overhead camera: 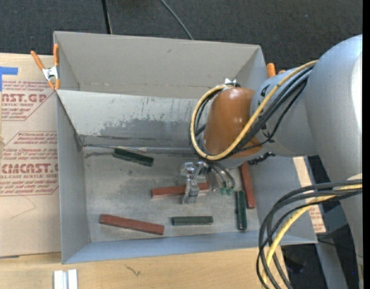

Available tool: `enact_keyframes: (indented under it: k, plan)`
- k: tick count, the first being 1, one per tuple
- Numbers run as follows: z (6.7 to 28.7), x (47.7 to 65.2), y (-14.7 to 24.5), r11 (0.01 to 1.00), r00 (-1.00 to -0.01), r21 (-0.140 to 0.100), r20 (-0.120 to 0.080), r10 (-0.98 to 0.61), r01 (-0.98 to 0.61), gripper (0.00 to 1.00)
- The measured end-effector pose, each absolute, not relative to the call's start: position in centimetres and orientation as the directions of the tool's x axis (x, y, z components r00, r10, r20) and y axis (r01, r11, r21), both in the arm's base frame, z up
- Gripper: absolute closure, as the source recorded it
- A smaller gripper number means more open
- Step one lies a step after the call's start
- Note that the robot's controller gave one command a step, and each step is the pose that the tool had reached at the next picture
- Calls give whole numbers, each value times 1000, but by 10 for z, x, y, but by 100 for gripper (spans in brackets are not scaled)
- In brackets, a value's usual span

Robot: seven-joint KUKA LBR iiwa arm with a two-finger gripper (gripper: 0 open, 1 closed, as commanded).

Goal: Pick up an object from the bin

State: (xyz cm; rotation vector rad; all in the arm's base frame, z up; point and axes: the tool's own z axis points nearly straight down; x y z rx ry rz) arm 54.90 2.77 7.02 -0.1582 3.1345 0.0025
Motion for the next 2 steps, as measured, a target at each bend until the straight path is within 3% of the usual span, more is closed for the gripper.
enact_keyframes:
  k: [1,2]
  plan:
    - [70,549,28,995,-995,1,-3,-100,-100,100]
    - [206,591,41,989,-989,0,-3,-150,-150,100]
